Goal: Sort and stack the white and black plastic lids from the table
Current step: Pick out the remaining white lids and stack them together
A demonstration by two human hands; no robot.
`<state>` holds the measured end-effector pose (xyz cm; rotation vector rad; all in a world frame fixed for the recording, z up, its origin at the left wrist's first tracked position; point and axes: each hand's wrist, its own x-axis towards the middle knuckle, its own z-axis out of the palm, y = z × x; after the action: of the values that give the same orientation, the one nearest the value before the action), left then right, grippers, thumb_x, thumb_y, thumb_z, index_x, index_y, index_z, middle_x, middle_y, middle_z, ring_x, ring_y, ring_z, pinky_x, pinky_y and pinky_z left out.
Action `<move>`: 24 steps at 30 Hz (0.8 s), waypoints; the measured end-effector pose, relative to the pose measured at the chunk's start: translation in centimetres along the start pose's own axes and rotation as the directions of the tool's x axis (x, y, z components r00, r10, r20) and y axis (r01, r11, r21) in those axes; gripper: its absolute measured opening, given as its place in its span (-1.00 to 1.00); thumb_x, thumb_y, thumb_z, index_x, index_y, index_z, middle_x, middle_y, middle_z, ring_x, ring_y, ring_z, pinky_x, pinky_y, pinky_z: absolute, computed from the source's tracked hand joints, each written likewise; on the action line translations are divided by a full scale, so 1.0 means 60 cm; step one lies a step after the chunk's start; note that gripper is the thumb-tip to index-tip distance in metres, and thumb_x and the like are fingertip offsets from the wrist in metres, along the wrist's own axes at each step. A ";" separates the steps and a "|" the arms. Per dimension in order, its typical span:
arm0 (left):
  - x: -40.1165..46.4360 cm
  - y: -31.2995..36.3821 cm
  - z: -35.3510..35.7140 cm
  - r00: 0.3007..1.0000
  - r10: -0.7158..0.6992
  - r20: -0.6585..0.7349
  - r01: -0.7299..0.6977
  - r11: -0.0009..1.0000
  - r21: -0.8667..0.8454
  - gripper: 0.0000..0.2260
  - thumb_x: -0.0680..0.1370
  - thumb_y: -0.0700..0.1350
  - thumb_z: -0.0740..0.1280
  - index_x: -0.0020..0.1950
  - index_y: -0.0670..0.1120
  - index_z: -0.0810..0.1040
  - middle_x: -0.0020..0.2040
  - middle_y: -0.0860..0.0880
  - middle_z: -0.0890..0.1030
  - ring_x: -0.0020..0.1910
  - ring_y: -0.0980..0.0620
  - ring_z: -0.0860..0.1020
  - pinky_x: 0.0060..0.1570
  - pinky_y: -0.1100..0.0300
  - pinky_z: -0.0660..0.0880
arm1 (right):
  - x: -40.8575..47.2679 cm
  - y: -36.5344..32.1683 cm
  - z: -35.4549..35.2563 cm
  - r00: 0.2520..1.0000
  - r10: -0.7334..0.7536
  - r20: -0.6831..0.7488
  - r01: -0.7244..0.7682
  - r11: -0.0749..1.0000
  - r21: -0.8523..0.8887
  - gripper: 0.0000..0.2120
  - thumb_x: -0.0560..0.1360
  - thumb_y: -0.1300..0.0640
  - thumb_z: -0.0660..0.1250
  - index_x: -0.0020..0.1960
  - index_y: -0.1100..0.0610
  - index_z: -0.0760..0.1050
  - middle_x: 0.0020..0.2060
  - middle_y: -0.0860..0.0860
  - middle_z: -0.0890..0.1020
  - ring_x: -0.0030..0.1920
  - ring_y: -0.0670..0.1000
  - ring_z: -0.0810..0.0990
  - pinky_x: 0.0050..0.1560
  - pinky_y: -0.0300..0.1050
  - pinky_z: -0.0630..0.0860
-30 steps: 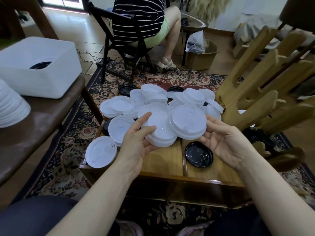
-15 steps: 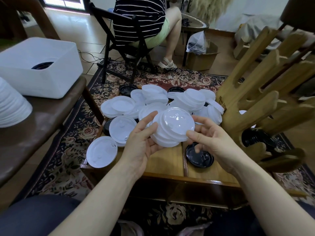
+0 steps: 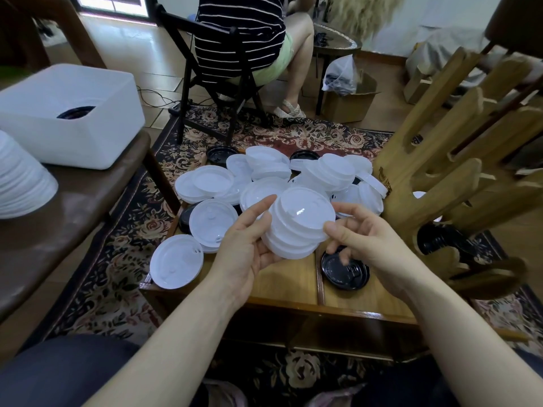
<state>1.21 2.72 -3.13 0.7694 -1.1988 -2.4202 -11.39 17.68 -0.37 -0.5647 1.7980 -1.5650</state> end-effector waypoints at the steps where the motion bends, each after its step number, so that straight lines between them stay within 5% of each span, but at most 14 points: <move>1: 0.000 0.000 0.000 1.000 0.000 -0.002 0.000 1.000 0.003 -0.73 0.65 -0.11 0.26 0.33 0.02 0.57 0.20 -0.04 0.68 0.04 -0.03 0.67 -0.13 0.10 0.66 | 0.000 0.000 0.000 1.000 0.023 0.013 -0.023 1.000 0.019 -0.39 0.29 0.06 0.46 0.31 0.12 0.42 -0.31 -0.01 0.61 -0.32 -0.03 0.59 -0.45 -0.25 0.46; 6: -0.002 0.002 0.003 1.000 -0.013 -0.013 0.012 1.000 -0.008 -0.74 0.65 -0.07 0.26 0.31 0.00 0.58 0.20 -0.06 0.68 0.04 -0.05 0.67 -0.11 0.07 0.67 | -0.001 0.001 0.002 0.999 0.037 0.040 -0.037 0.999 0.006 -0.41 0.31 0.10 0.46 0.30 0.10 0.41 -0.31 0.00 0.60 -0.34 -0.04 0.58 -0.47 -0.25 0.45; 12: -0.005 0.002 0.006 1.000 -0.009 0.016 0.008 0.998 0.061 -0.54 0.47 0.10 0.44 0.35 0.04 0.55 0.21 -0.01 0.67 0.14 -0.07 0.67 0.14 -0.09 0.61 | -0.003 0.003 0.008 1.000 -0.023 0.007 0.024 0.992 -0.126 -0.41 0.29 0.00 0.47 0.29 0.03 0.44 -0.29 -0.01 0.61 -0.32 -0.04 0.58 -0.38 -0.23 0.47; 16: -0.003 0.001 0.006 1.000 -0.005 0.017 0.004 0.999 0.036 -0.43 0.35 -0.01 0.58 0.35 0.07 0.55 0.21 -0.03 0.67 0.13 -0.06 0.67 0.06 -0.03 0.64 | -0.005 0.005 0.010 0.999 -0.036 0.022 0.040 0.985 -0.166 -0.42 0.28 -0.02 0.47 0.27 0.00 0.44 -0.28 -0.03 0.62 -0.31 -0.06 0.60 -0.35 -0.22 0.47; 19: -0.004 0.001 0.005 1.000 0.018 0.001 -0.018 1.000 0.017 -0.43 0.31 -0.03 0.49 0.33 0.09 0.56 0.23 -0.06 0.64 0.13 -0.07 0.67 0.01 0.00 0.66 | -0.004 0.007 0.011 0.999 -0.037 0.017 0.040 0.983 -0.180 -0.45 0.29 -0.04 0.47 0.26 -0.01 0.45 -0.28 -0.04 0.63 -0.31 -0.07 0.61 -0.35 -0.21 0.47; 24: -0.002 -0.001 0.004 1.000 0.020 -0.005 -0.020 0.999 0.029 -0.61 0.48 -0.09 0.43 0.31 0.09 0.58 0.17 -0.04 0.68 -0.04 0.00 0.70 -0.13 0.08 0.67 | -0.002 0.011 0.009 0.999 -0.029 -0.044 0.021 0.985 -0.169 -0.50 0.35 -0.08 0.43 0.26 0.01 0.50 -0.13 0.02 0.62 -0.27 -0.12 0.63 -0.34 -0.20 0.52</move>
<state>1.19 2.99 -3.04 0.7682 -1.2369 -2.3883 -10.86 17.53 -1.02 -0.6374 1.9780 -1.4615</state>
